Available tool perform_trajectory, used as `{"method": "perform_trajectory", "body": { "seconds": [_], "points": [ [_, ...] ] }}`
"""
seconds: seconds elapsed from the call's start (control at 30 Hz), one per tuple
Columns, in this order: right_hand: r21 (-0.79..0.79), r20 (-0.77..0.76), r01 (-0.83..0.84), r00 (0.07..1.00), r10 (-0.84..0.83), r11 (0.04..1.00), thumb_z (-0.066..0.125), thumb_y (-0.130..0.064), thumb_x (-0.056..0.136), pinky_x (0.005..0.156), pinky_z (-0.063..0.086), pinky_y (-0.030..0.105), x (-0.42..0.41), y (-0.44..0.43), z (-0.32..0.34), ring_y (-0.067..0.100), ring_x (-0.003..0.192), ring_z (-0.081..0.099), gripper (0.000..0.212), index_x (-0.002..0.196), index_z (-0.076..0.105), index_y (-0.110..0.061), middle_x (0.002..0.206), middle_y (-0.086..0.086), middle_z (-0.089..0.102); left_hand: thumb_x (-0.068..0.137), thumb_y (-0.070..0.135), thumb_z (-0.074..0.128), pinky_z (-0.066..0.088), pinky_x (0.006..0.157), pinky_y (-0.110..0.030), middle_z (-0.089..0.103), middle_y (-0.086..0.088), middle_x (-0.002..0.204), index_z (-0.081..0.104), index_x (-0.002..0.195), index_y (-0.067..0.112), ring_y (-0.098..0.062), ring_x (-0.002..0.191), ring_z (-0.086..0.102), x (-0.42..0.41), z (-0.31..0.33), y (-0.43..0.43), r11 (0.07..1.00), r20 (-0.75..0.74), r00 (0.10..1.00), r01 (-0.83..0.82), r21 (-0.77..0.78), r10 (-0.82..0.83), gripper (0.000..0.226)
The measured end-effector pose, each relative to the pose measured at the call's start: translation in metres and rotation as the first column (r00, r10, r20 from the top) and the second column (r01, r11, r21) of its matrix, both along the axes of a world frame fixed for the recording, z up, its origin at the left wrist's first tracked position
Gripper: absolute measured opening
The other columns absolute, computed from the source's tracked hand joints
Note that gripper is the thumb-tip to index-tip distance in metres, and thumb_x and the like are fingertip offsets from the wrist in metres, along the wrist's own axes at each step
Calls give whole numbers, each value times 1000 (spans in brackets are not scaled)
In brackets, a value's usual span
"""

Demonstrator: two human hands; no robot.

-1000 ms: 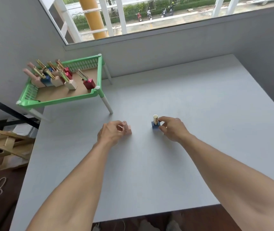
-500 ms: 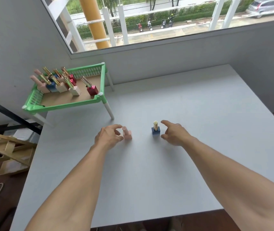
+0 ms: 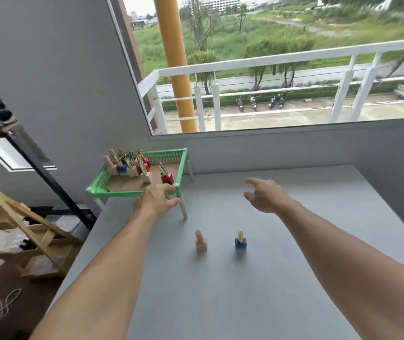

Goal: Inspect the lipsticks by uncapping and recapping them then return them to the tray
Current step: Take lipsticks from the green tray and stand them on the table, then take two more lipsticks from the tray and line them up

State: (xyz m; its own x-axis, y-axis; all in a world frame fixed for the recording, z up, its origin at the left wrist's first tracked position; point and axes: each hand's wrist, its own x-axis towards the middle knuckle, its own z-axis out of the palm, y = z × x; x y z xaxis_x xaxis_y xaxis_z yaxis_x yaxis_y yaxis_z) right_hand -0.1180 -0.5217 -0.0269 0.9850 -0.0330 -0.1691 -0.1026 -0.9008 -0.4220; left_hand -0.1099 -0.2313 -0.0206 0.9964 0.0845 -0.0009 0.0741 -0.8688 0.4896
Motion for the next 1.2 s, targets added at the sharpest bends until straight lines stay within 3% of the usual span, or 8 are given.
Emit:
{"method": "perform_trajectory", "body": {
  "seconds": [0.17, 0.27, 0.37, 0.7, 0.93, 1.03, 1.2],
  "points": [
    [33, 85, -72, 994, 69, 997, 48, -43, 91, 93, 42, 37, 24, 35, 32, 34, 117, 52, 50, 139, 36, -36, 137, 18, 46, 79, 42, 70, 50, 86, -36, 68, 0, 110, 64, 114, 29, -23, 100, 61, 2, 26, 21, 997, 72, 994, -80, -18, 81, 38],
    [46, 110, -118, 988, 112, 992, 48, -44, 90, 96, 41, 38, 38, 65, 41, 35, 118, 52, 51, 139, 36, -37, 134, 19, 48, 81, 42, 68, 52, 88, -40, 69, -1, 105, 62, 117, 27, -22, 98, 62, 8, 35, 40, 995, 78, 992, -97, -35, 99, 40],
    [51, 116, -159, 981, 153, 986, 49, -43, 90, 98, 42, 40, 52, 100, 42, 34, 119, 51, 51, 139, 36, -35, 132, 20, 51, 81, 39, 68, 51, 84, -35, 70, -3, 106, 64, 112, 25, -22, 97, 62, 20, 36, 61, 992, 92, 988, -120, -28, 122, 35],
    [131, 79, -151, 987, 142, 980, 56, -49, 87, 93, 41, 37, 103, 187, 13, 27, 122, 46, 51, 131, 47, -24, 120, 15, 62, 80, 30, 71, 49, 90, -39, 65, -11, 113, 55, 125, 16, -26, 103, 60, 93, 11, 123, 994, -79, 993, -91, -57, 86, 50],
    [140, 15, -88, 996, 86, 986, 67, -46, 80, 81, 44, 31, 125, 203, 0, 22, 103, 53, 45, 119, 58, -25, 110, 13, 62, 74, 32, 76, 50, 87, -34, 63, 3, 85, 59, 120, 27, -20, 94, 61, 133, -6, 136, 994, -121, 990, 65, -87, -75, 50],
    [63, 13, -113, 994, 113, 992, 69, -42, 79, 84, 44, 31, 130, 208, 1, 23, 105, 55, 38, 113, 63, -27, 112, 11, 59, 72, 31, 76, 48, 71, -28, 61, 9, 73, 66, 105, 32, -13, 76, 59, 144, -12, 140, 987, -121, 982, 132, -91, -143, 35],
    [6, 22, -131, 991, 131, 991, 69, -35, 78, 78, 43, 27, 134, 215, 3, 23, 100, 59, 27, 104, 69, -30, 106, 8, 62, 70, 41, 79, 42, 61, -23, 60, 16, 71, 69, 86, 34, -6, 70, 55, 156, -16, 143, 978, -122, 974, 175, -113, -189, 21]
  ]
}}
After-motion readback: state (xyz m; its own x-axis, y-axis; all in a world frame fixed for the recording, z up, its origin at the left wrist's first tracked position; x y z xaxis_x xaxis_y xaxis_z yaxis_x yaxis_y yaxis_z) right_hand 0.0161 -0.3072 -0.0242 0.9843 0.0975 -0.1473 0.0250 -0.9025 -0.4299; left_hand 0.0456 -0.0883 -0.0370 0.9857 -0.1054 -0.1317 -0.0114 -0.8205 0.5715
